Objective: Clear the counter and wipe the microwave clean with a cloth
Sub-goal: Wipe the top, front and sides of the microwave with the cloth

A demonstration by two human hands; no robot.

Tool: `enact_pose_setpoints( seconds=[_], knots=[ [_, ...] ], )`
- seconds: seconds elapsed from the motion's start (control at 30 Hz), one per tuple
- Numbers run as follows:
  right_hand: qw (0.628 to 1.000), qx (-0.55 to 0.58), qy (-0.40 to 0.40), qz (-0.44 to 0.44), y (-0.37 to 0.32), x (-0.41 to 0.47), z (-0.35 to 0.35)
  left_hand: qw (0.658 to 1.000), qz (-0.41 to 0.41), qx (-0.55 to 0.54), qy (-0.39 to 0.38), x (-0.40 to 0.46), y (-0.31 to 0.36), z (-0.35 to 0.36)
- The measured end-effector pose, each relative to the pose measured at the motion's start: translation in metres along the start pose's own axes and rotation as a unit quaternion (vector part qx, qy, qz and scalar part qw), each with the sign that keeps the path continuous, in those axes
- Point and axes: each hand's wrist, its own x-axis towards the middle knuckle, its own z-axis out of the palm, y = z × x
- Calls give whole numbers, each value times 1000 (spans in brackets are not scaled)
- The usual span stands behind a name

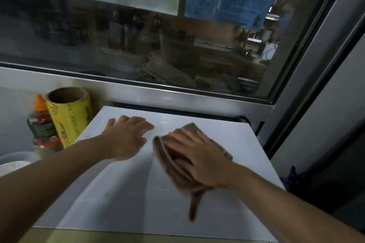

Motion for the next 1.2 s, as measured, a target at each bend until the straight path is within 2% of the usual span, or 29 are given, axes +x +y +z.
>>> enact_pose_setpoints(
  seconds=[0.1,0.17,0.27,0.37,0.5,0.6,0.73,0.83,0.93,1.07,1.2],
  knots=[
    [998,53,-23,-24,3,-27,2,999,7,-23,25,-13,-19,-7],
    [996,80,-38,14,26,-26,1,999,5,-31,36,-25,-35,-9],
    [988,84,-53,119,60,4,3,1000,7,-14,22,-39,-51,-5],
    [986,68,-49,142,67,50,10,1000,8,-5,21,-41,-53,-2],
    [990,60,-56,113,38,96,14,1000,11,-3,27,-38,-51,-8],
    [993,36,-80,84,8,97,10,1000,11,-14,26,-42,-50,-10],
    [996,4,-9,-90,-37,58,3,996,13,-41,78,-63,-52,-11],
    [988,69,-35,-134,-35,32,8,993,34,-53,103,-85,-58,-8],
    [991,102,-55,-70,-2,52,6,990,56,-72,109,-106,-63,-6],
    [994,96,-48,27,21,119,18,993,41,-67,91,-114,-65,1],
    [996,63,-48,37,-4,157,25,993,12,-86,80,-114,-62,2]
  ],
)
